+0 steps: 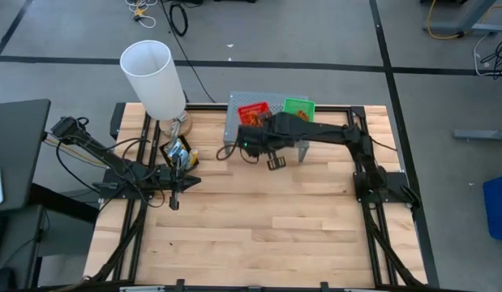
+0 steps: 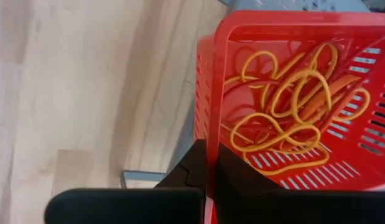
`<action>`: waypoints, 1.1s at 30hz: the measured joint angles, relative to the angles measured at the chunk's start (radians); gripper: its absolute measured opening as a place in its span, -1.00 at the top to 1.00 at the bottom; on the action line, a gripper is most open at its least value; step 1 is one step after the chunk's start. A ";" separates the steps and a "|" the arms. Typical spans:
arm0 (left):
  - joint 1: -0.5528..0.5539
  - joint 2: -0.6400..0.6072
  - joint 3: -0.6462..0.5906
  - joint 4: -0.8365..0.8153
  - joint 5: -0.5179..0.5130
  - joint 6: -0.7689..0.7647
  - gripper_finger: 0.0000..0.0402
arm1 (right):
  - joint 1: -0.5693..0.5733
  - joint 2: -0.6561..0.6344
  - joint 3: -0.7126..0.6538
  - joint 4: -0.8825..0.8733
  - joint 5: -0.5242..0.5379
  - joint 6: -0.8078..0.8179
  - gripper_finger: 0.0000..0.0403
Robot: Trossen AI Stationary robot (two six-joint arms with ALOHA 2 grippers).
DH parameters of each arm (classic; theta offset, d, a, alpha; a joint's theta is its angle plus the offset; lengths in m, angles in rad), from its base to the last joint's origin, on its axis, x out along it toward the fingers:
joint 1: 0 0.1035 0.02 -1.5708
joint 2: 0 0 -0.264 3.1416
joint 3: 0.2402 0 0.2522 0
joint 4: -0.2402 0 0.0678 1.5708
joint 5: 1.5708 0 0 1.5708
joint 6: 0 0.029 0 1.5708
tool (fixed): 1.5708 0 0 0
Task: Pick & Place Office Desk Supplies
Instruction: Put the red bin on the shelf
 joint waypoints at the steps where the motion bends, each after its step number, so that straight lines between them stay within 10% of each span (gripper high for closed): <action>1: 0.000 0.000 0.000 0.000 0.000 0.000 0.97 | -0.010 0.000 0.000 0.000 -0.001 0.000 0.97; 33: -0.001 0.000 0.000 -0.002 0.001 -0.010 0.97 | -0.143 0.000 0.000 -0.010 -0.123 -0.027 0.97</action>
